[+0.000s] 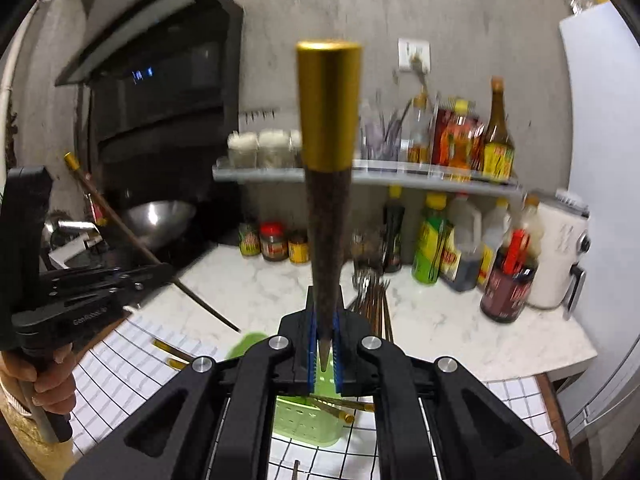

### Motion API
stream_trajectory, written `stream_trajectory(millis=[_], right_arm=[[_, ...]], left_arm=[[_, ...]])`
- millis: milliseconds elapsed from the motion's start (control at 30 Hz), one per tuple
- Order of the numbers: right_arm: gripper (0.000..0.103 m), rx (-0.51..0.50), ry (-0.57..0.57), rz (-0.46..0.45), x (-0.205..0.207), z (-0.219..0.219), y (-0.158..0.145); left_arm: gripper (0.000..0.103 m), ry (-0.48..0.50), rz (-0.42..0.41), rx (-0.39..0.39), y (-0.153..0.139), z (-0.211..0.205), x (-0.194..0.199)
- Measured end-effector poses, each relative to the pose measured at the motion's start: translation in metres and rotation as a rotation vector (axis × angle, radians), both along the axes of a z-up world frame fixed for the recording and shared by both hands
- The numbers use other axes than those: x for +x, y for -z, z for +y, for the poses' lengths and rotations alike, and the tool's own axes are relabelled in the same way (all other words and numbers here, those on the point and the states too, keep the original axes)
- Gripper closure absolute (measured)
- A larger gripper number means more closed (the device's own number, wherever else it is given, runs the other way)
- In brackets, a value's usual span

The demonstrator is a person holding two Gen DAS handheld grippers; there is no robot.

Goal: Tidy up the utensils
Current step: 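Open the left tool to drop its chopstick into the holder while the right tool releases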

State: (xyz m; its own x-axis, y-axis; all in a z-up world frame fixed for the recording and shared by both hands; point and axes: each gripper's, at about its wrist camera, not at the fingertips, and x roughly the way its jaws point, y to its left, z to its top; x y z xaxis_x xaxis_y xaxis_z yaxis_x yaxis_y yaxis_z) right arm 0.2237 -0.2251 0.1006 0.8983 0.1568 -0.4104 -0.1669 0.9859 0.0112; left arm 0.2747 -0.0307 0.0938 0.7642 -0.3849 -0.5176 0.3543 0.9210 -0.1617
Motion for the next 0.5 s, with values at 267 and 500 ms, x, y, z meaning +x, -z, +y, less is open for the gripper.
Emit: stream_trajectory(millis=[267, 500], right_arm=[[0.085, -0.025, 0.005, 0.127, 0.037, 0.001, 0.029], [0.055, -0.007, 0.031, 0.058, 0.008, -0.014, 0.005]], left_arm=[[0.09, 0.047, 0.145, 0.052, 0.037, -0.019, 0.041], [0.065, -0.001, 0.004, 0.041, 0.001, -0.004, 0.009]])
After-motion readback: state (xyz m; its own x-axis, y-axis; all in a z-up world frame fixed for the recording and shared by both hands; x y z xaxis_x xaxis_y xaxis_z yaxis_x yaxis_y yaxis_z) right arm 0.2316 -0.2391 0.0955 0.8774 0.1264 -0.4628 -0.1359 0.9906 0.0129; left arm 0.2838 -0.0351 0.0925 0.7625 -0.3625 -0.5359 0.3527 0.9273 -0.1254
